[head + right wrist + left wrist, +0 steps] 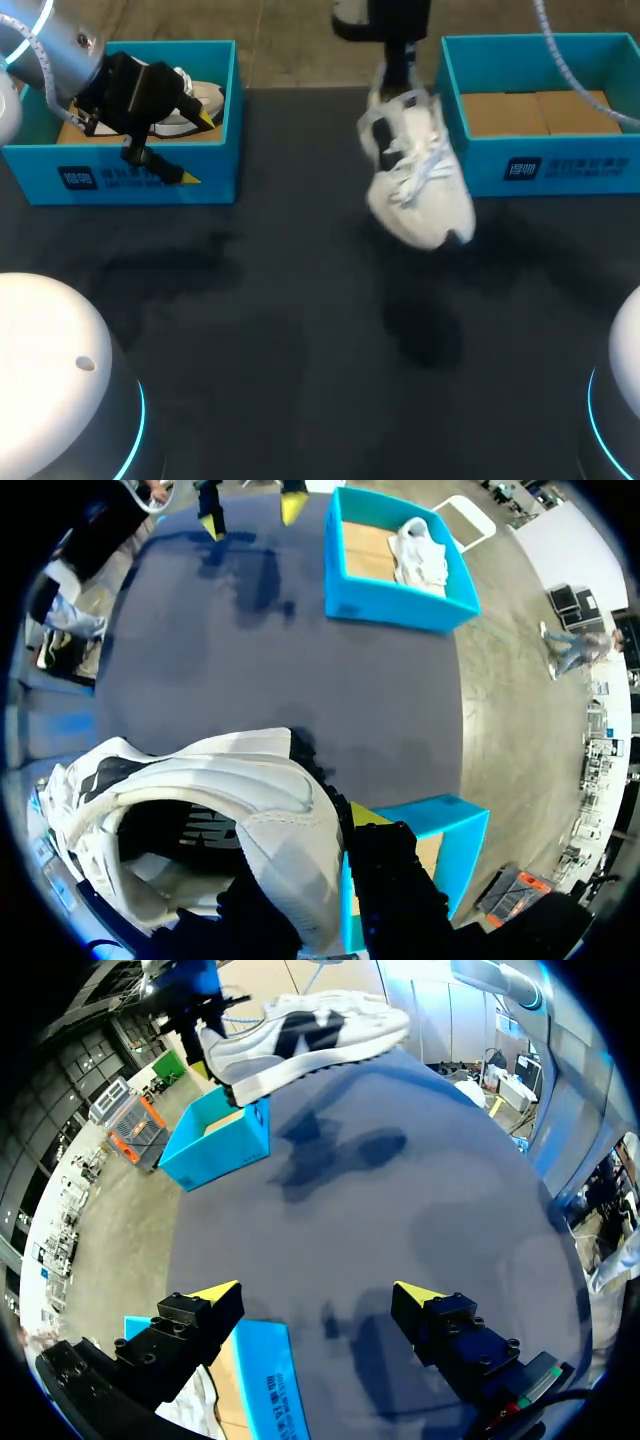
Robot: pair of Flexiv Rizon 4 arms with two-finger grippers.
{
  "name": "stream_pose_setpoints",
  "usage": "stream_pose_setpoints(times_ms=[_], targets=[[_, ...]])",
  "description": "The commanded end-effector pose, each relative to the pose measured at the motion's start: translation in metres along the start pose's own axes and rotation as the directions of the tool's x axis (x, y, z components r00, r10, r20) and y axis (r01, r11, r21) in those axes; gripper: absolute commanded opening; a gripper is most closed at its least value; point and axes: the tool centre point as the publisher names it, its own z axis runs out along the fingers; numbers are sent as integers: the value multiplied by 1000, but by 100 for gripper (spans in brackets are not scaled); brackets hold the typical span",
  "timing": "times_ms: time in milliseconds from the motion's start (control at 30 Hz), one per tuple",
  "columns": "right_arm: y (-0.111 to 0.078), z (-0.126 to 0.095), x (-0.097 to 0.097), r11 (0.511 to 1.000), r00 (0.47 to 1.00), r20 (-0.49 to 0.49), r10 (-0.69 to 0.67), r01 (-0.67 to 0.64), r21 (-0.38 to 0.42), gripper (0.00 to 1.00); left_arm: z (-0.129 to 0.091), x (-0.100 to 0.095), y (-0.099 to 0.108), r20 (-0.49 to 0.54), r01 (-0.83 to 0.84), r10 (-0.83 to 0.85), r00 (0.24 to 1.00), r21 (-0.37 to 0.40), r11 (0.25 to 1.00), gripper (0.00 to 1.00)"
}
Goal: Take the shoe out of the shoebox, open the shoe tongue, remove and reinsert the insole, then place the shoe into the shoebox
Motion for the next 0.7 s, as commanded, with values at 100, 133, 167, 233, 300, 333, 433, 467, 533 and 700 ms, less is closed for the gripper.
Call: stream_pose_setpoints(times_ms=[100, 133, 167, 233, 300, 333, 433, 467, 533, 700], targets=[[-57, 11, -34, 995, 999, -9, -42, 41, -90, 0, -1, 1, 0, -1, 0, 0, 1000, -3, 1000, 100], [-64, 13, -39, 994, 998, -7, -63, 62, -93, 0, -1, 1, 0, -1, 0, 0, 1000, -3, 1000, 100], [-71, 16, -45, 994, 998, -5, -63, 63, -89, 0, -1, 1, 0, -1, 0, 0, 1000, -3, 1000, 100], [-84, 21, -56, 993, 996, 13, -84, 84, -86, 0, -1, 1, 0, -1, 0, 0, 1000, -3, 1000, 100], [-95, 24, -66, 993, 996, 26, -90, 91, -81, 0, -1, 1, 0, -1, 0, 0, 1000, -3, 1000, 100], [-100, 26, -71, 993, 995, 32, -92, 94, -73, 0, -1, 1, 0, -1, 0, 0, 1000, -3, 1000, 100], [-112, 32, -83, 994, 994, 29, -102, 103, -48, 0, -1, 1, 0, -1, 0, 0, 1000, -3, 1000, 100], [-116, 33, -87, 994, 994, 30, -106, 107, -33, 0, -1, 1, 0, -1, 0, 0, 1000, -3, 1000, 100], [-124, 34, -94, 996, 996, 32, -88, 89, -6, 0, -1, 1, 0, -1, 0, 0, 1000, -3, 1000, 100], [-124, 34, -94, 996, 996, 32, -88, 89, -6, 0, -1, 1, 0, -1, 0, 0, 1000, -3, 1000, 100]])
